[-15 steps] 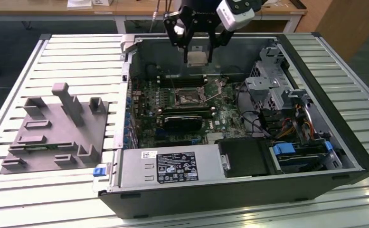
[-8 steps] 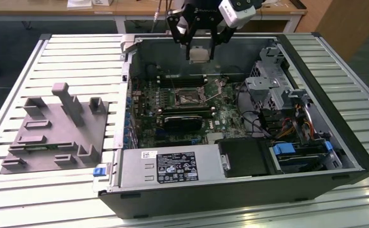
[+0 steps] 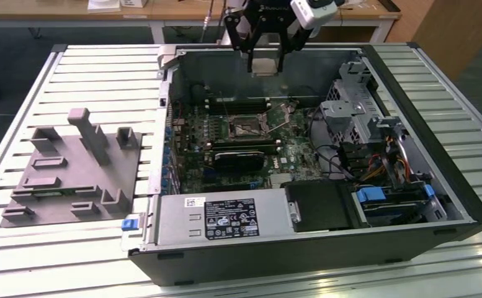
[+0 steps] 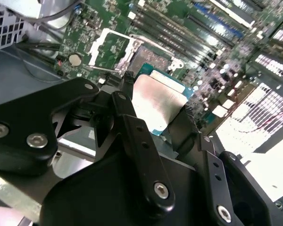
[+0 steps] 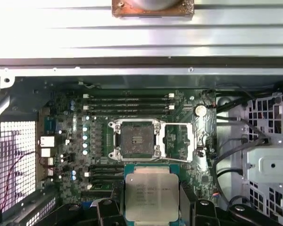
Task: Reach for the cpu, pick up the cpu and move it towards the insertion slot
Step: 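Pick up the cpu and move it towards the insertion slot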
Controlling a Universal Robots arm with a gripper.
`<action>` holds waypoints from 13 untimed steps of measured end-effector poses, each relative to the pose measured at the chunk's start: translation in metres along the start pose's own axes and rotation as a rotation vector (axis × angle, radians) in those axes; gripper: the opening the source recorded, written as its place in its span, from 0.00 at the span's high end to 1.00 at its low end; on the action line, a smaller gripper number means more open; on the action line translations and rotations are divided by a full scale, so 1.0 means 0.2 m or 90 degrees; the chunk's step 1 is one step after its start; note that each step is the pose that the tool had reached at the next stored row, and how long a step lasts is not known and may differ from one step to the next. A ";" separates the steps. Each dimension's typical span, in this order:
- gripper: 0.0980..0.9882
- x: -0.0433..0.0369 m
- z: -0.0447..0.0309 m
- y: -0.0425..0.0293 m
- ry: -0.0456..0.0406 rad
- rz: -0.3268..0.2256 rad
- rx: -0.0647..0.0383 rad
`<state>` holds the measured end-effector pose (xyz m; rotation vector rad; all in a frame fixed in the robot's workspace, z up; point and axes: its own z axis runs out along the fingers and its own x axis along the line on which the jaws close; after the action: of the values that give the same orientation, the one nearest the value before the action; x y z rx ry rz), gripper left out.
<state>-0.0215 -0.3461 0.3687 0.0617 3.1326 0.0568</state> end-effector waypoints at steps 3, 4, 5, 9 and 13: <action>0.50 -0.010 0.002 0.034 0.0000 0.000 0.000; 0.50 -0.012 0.003 0.048 0.0000 0.000 0.000; 0.50 -0.012 0.003 0.063 0.0000 0.000 0.000; 0.50 -0.011 0.007 0.119 0.0000 0.000 0.000; 0.50 -0.010 0.010 0.147 0.0000 0.000 0.000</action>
<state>-0.0184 -0.3169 0.3678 0.0618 3.1326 0.0559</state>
